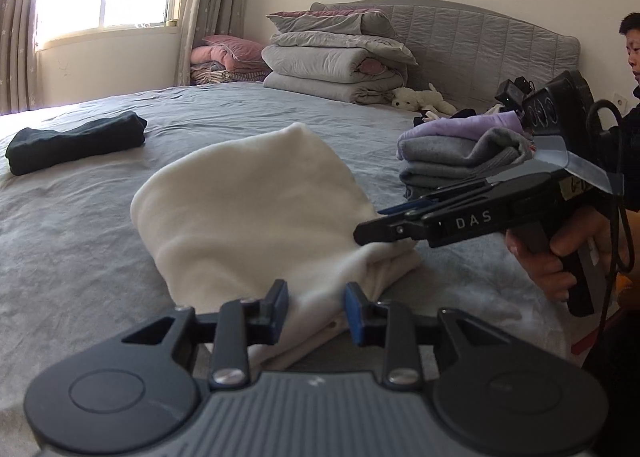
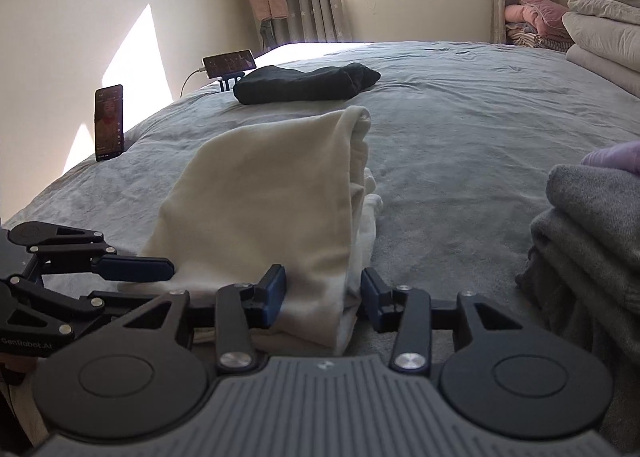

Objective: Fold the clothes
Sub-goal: 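Grasp the folded sweatshirt with the right gripper while the left gripper grasps it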

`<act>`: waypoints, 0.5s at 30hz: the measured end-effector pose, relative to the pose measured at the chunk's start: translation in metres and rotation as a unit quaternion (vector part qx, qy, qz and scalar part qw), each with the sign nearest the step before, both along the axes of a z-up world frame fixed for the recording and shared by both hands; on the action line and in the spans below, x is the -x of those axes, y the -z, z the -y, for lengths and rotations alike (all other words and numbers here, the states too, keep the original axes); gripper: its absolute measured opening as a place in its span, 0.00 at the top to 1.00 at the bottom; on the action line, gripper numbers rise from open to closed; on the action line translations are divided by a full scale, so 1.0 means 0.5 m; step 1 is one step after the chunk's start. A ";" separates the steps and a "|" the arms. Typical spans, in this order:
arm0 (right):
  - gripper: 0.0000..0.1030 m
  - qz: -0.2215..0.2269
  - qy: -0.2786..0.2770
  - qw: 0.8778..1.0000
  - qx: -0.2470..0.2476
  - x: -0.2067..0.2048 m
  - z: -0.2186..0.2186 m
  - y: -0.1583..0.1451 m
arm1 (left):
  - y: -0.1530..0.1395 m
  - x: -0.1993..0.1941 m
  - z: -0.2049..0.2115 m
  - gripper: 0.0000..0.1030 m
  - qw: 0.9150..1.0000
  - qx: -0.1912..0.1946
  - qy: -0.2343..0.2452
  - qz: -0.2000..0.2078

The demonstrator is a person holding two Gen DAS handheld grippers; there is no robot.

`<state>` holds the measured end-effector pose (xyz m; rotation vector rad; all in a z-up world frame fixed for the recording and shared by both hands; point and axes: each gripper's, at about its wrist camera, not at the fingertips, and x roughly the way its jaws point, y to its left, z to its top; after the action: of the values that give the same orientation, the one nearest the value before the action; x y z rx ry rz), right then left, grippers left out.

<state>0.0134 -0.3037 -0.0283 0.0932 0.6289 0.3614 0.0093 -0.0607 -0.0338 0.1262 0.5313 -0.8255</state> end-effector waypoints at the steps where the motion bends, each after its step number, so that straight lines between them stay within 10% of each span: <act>1: 0.57 -0.006 0.002 1.000 -0.007 -0.001 0.005 0.000 | -0.001 0.002 0.000 0.68 1.000 -0.003 0.005 0.000; 8: 0.55 0.048 0.015 0.999 -0.016 0.018 0.006 -0.042 | -0.050 0.007 -0.032 0.60 1.000 0.017 0.021 0.003; 15: 0.68 0.138 0.049 0.989 -0.007 -0.003 -0.020 -0.068 | -0.058 -0.056 -0.048 0.61 0.995 0.075 -0.071 0.016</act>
<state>0.0148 -0.2936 0.0060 0.0853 0.3474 0.2774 0.0373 -0.0368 -0.0048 -0.0360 0.4419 -0.7203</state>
